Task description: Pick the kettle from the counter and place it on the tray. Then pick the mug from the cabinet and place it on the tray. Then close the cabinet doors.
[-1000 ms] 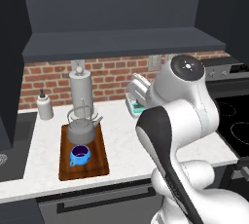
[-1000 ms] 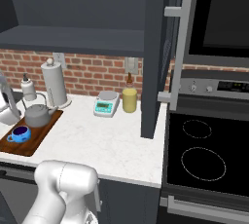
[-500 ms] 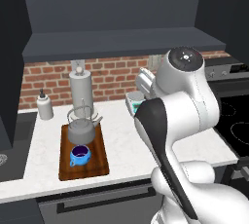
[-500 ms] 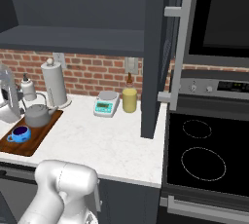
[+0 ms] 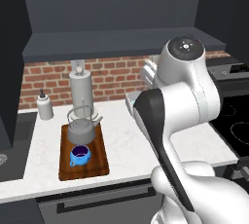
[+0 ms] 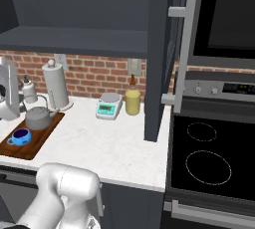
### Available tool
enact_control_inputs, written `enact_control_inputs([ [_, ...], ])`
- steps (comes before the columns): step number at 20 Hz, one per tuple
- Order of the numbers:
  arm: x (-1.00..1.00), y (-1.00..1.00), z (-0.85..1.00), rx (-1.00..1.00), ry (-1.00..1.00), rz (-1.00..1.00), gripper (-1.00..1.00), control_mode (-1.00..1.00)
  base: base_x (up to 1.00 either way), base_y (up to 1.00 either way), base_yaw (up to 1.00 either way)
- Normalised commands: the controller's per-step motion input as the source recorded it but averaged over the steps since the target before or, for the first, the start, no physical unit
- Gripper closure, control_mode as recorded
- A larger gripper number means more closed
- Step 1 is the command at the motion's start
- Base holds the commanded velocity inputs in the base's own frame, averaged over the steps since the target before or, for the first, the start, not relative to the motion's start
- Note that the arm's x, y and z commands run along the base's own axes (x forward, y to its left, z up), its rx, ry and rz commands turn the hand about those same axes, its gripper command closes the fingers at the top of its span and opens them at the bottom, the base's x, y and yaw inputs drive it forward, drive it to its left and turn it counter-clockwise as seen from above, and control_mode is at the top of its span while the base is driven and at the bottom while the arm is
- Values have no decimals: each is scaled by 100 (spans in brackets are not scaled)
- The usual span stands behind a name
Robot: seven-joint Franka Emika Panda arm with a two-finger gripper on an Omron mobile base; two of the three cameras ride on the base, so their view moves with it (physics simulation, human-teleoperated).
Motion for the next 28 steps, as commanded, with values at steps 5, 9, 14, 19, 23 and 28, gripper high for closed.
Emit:
enact_control_inputs([
  [5, -1, -17, 19, 0, 0, -12, -100, -100, 0, 0, 0],
  [9, 0, -19, 11, -4, 0, -15, -100, -100, 0, 0, 0],
  [14, 0, -25, 2, -7, 0, -15, -100, -100, 0, 0, 0],
  [19, -4, -47, 1, -1, 0, -21, -100, -100, 0, 0, 0],
  [23, -21, -50, 8, 0, -8, -17, -100, -100, 0, 0, 0],
  [28, -35, -56, 15, 0, -23, -20, -100, -100, 0, 0, 0],
])
